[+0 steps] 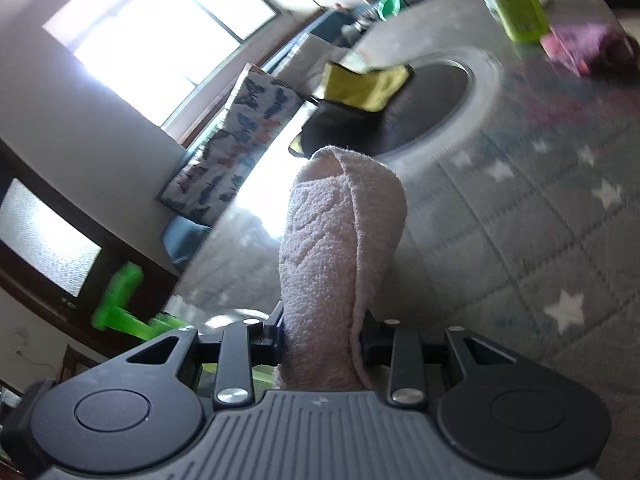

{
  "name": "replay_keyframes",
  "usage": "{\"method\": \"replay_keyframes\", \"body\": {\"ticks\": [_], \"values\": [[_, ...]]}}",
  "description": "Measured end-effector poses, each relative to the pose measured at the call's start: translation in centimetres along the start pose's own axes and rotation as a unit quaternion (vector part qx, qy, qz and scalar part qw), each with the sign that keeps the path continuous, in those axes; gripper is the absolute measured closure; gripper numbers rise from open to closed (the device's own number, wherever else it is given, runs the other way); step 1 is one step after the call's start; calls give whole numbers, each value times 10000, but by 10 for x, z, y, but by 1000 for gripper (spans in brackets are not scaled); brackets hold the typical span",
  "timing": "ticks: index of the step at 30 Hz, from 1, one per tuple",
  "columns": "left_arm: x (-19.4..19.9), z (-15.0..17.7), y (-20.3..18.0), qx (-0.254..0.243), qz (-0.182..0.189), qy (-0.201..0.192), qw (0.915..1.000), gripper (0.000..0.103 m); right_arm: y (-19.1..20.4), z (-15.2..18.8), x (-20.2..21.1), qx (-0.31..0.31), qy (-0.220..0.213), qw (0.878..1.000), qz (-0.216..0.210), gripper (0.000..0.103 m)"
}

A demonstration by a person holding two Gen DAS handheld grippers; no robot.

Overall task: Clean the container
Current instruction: 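Sweep the pink towel across the bottle body with the right tool, then wipe the bottle again with the pink towel in the right tool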

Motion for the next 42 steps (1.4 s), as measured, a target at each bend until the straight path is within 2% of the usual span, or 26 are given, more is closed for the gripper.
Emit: {"method": "replay_keyframes", "body": {"ticks": [4,6,11,15,23,27,33,38,42], "values": [[-2,-1,-4,-249,77,-22,9997,20,22,-11,14,216,-119,9990,-384,70],[-4,-2,-4,-289,93,-17,9995,20,28,-16,12,257,-81,9986,-448,70],[-9,0,-5,-526,-24,14,9986,22,24,-21,-4,245,14,9992,-310,70],[-11,-1,-4,-529,-9,16,9986,21,8,-24,-14,77,104,9998,-140,70],[-13,-1,-1,-389,26,14,9992,21,-31,-1,-37,-306,409,9986,132,70],[-11,-1,-1,-186,-7,16,9998,20,-35,4,-35,-327,370,9987,105,70],[-7,1,-3,11,-70,12,10000,20,-32,13,-31,-165,292,9988,346,70],[-3,5,-2,-78,-42,0,10000,21,-29,20,-24,-124,291,9986,433,70],[-2,6,-2,-183,-1,3,9998,21,-25,22,-15,-159,279,9989,344,70]]}}
Point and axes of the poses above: each gripper's, at about its wrist camera, not at the fingertips, and x roughly against the way its jaws point, y to its left, z to its underside, the point moved 9 cm from there along -x, roughly the way its jaws point, and after that the axes turned 15 degrees about y, right-handed, at the moved point
